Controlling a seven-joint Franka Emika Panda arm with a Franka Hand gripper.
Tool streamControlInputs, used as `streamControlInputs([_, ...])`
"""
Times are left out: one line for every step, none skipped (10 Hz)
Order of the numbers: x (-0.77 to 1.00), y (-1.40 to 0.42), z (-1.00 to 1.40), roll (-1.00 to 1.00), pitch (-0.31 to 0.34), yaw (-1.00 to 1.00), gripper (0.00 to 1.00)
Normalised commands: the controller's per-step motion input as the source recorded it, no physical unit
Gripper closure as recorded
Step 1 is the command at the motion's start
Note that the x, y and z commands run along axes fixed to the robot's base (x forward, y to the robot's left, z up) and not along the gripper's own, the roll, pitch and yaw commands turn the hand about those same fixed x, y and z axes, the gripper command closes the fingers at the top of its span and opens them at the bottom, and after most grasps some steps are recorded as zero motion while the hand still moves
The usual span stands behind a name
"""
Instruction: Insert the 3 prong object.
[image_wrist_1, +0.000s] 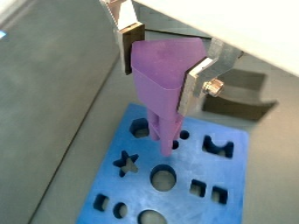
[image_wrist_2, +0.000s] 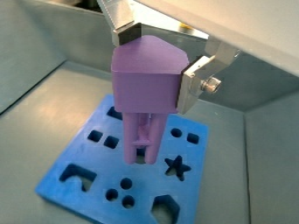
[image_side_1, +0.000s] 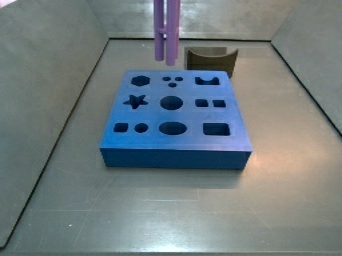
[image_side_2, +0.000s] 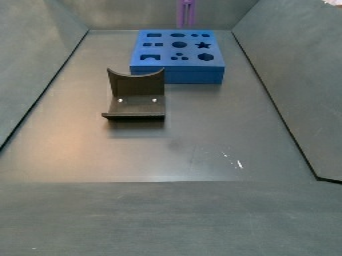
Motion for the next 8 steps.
streamControlInputs([0.00, 0.00, -0.10, 0.01, -0.030, -1.00, 1.00])
streamControlInputs([0.00, 0.00, -0.13, 0.03, -0.011, -1.00, 1.00])
streamControlInputs([0.03, 0.02, -0.18, 0.06, 0.000, -1.00, 1.00])
streamControlInputs([0.06, 0.07, -0.26, 0.10, 0.000, -0.92, 1.00])
streamControlInputs([0.08, 0.10, -0.32, 0.11, 0.009, -0.89, 1.00])
streamControlInputs([0.14, 0.15, -0.50, 0.04, 0.010, -0.89, 1.00])
streamControlInputs([0.15, 0.34, -0.59, 0.00, 0.016, -0.71, 1.00])
streamControlInputs([0.12, 0.22, -0.39, 0.01, 0.000, -0.03, 1.00])
